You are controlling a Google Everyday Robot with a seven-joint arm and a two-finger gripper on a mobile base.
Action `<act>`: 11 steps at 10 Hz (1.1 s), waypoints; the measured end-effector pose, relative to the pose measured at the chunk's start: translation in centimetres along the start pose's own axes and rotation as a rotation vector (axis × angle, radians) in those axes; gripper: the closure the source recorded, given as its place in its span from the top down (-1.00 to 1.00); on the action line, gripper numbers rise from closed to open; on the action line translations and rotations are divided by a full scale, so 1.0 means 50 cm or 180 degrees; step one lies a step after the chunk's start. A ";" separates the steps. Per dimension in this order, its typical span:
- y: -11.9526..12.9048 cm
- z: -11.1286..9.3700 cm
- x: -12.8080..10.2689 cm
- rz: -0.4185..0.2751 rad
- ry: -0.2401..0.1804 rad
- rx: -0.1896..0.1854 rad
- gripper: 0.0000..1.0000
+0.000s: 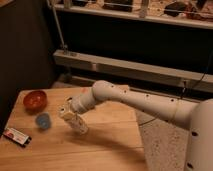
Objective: Stand the bottle upright
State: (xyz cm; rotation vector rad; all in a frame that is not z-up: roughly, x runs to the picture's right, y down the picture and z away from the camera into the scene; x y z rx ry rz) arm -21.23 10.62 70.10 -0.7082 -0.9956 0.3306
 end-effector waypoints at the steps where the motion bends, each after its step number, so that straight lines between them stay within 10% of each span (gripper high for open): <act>1: 0.001 -0.003 -0.005 -0.0024 -0.0074 -0.0016 -0.63; 11: -0.017 -0.013 0.025 -0.0048 -0.0563 -0.0083 -0.63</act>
